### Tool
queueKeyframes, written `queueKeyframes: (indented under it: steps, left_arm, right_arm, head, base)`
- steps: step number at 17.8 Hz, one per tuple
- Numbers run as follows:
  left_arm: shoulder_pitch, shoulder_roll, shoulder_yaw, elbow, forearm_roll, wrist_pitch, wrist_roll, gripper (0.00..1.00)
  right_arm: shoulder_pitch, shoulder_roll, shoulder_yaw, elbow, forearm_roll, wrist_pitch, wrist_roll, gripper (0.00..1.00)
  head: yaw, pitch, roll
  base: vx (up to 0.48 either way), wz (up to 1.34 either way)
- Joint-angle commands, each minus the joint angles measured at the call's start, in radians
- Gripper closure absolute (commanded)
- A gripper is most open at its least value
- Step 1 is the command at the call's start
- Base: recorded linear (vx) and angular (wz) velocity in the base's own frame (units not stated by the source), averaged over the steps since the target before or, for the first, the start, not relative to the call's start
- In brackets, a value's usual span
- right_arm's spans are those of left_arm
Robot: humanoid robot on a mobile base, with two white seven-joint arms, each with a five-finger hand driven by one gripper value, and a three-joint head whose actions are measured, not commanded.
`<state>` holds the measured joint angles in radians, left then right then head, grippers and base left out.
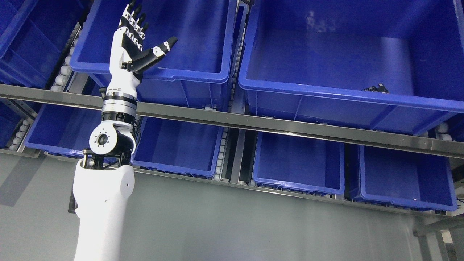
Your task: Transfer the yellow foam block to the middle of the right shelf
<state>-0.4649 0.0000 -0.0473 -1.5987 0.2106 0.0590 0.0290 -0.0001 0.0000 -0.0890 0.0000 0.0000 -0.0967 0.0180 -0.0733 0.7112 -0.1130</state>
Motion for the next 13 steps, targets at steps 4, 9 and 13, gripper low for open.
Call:
queueKeyframes:
  steps: [4, 9, 13]
  left_arm:
    - [0.012, 0.017, -0.019, -0.084, -0.022, 0.002, -0.001, 0.0]
    - [-0.027, 0.017, -0.017, -0.089, -0.022, 0.015, -0.001, 0.0]
    - [-0.024, 0.017, -0.016, -0.089, -0.022, 0.015, 0.0, 0.0]
  right_arm:
    - [-0.001, -0.017, 0.0, -0.017, 0.0, 0.0, 0.0, 0.0]
    - [-0.001, -0.017, 0.0, -0.017, 0.0, 0.0, 0.0, 0.0]
    - [-0.003, -0.017, 0.0, -0.017, 0.0, 0.0, 0.0, 0.0]
  head:
    - [0.0, 0.0, 0.0]
    - [0.0, 0.0, 0.0]
    - [0.0, 0.0, 0.0]
  base:
    - [0.0, 0.0]
    - [0.001, -0.01]
    - [-0.011, -0.04]
